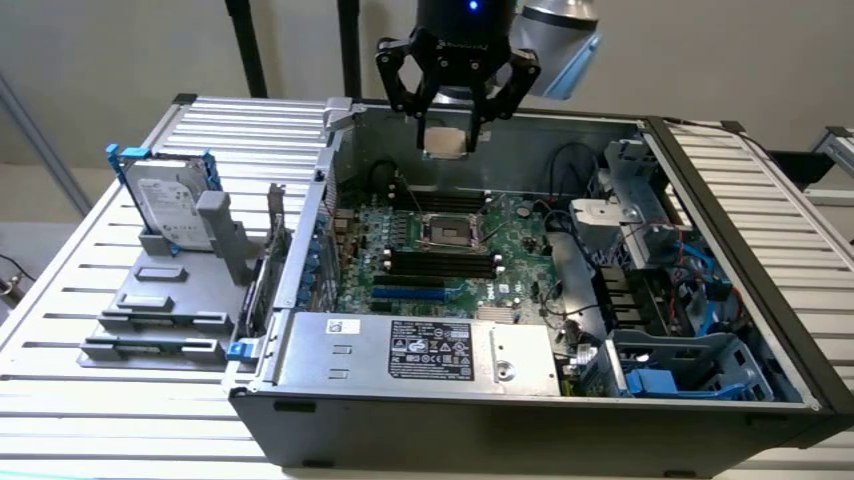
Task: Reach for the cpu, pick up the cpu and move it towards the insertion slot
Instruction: 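Pick up the cpu and move it towards the insertion slot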
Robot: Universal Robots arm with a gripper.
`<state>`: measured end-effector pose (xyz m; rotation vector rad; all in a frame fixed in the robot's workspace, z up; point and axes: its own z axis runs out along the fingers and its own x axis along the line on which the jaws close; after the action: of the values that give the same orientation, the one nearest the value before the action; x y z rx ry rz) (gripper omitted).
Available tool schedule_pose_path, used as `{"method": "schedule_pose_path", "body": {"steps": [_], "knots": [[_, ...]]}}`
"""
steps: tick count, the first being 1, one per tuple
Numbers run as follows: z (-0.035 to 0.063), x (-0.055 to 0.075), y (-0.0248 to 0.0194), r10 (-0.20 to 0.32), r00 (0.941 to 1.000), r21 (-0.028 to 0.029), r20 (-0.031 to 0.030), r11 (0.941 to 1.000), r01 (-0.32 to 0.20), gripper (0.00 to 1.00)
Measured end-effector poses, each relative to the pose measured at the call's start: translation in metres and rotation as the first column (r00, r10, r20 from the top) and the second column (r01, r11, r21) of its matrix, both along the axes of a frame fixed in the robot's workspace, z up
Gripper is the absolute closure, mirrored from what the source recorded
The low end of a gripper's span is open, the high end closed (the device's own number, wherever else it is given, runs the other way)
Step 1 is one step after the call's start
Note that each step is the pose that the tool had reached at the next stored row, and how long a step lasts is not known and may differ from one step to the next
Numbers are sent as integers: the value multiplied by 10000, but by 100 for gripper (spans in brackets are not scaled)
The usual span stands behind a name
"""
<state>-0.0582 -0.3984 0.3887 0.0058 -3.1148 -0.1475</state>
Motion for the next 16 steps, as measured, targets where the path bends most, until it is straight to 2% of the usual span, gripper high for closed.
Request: {"method": "schedule_pose_path", "body": {"steps": [7, 10, 16], "knots": [[-28, 134, 218, -4, 10000, -41, 0, 10000, 4, 46], [-41, 153, 305, -9, 10000, -42, 0, 10000, 9, 46], [-73, 162, 509, -17, 10000, -55, 0, 10000, 17, 46]]}}
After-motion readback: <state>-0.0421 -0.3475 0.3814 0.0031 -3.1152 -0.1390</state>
